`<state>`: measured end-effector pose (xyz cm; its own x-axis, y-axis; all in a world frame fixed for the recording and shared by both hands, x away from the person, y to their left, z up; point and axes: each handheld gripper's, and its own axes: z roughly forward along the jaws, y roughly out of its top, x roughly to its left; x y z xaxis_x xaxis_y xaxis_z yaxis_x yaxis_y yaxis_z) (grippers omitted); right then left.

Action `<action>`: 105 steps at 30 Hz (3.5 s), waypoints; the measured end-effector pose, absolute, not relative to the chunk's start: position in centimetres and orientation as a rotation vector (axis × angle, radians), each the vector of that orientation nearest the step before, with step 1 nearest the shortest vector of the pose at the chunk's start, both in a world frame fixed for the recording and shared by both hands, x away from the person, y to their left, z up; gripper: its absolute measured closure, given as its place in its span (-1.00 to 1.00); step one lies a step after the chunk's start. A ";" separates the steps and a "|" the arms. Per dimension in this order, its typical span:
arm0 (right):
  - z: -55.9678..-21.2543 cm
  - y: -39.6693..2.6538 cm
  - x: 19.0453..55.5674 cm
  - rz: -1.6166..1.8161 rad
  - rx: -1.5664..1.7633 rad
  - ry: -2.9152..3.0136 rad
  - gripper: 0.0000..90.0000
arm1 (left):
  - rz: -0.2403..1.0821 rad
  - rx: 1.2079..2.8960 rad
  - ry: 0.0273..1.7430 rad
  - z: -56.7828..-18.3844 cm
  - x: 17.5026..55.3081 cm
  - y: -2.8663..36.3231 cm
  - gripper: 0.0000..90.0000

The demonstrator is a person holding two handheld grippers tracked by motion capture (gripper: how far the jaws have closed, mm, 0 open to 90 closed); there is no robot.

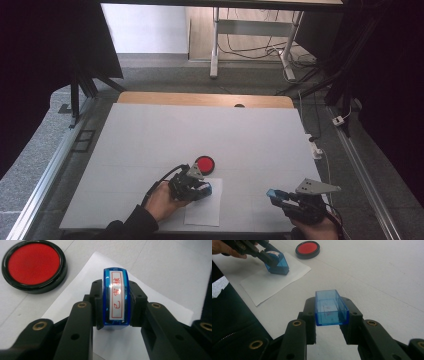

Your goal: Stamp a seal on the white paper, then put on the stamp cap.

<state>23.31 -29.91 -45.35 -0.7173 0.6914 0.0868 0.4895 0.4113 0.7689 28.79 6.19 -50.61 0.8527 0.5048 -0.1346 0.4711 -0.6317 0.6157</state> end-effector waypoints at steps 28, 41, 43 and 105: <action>-45.3 -30.1 23.3 1.201 1.038 2.424 0.52 | 0.006 2.299 0.685 -50.9 29.5 7.1 0.55; -45.3 -30.1 23.2 1.202 1.042 2.422 0.52 | -0.003 2.237 0.677 -49.7 29.2 7.7 0.55; -45.3 -30.1 23.3 1.204 1.043 2.422 0.52 | 0.002 2.236 0.679 -49.5 29.2 7.8 0.55; -44.7 -29.2 23.5 1.320 0.988 2.477 0.52 | 0.063 2.058 0.484 -43.7 27.3 11.4 0.55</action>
